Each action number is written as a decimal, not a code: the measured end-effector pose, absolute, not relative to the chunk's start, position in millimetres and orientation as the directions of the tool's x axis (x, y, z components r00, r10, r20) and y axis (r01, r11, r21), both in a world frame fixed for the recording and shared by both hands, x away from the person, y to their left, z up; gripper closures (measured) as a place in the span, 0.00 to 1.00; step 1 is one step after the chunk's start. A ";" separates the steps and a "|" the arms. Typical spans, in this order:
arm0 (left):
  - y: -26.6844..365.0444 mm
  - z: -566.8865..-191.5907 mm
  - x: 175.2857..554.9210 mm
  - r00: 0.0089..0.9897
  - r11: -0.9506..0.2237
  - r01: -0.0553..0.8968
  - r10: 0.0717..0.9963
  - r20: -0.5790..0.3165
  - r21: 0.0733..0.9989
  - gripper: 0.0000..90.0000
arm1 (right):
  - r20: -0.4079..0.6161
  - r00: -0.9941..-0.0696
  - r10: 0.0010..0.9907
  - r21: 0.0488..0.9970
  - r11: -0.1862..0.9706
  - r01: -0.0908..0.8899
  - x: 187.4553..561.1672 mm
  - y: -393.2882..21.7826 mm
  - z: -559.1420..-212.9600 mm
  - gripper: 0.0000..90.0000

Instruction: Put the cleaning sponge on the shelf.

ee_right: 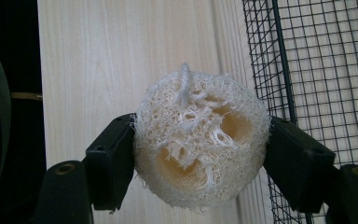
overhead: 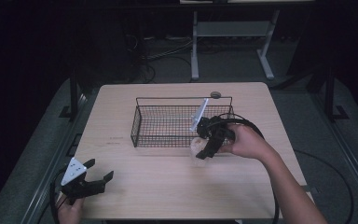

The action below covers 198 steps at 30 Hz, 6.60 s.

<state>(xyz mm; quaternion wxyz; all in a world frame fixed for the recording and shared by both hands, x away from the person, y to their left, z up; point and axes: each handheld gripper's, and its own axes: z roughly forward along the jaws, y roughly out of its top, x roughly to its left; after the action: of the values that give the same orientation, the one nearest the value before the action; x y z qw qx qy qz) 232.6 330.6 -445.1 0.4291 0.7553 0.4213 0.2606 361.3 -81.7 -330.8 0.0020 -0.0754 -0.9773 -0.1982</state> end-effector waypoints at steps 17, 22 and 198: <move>331.1 -445.1 232.7 0.509 -0.277 0.413 0.860 0.032 0.867 0.15 | 0.020 -0.990 0.142 0.376 0.916 0.139 372.9 -75.8 -313.1 0.32; 331.2 -445.2 233.0 0.509 -0.278 0.414 0.860 0.033 0.866 0.15 | 0.012 -0.990 0.138 0.376 0.917 0.133 376.2 -74.2 -308.0 0.32; 336.4 -446.1 226.8 0.486 -0.275 0.427 0.873 0.038 0.862 0.15 | 0.107 -0.919 0.378 0.379 0.840 0.389 486.9 -84.8 -379.7 0.18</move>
<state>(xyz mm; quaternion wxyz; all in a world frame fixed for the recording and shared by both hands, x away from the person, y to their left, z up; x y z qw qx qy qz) 226.8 336.4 -446.1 0.4198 0.7530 0.4314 0.2658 486.9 -84.8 -379.7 0.0139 -0.2002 -0.9590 -0.2004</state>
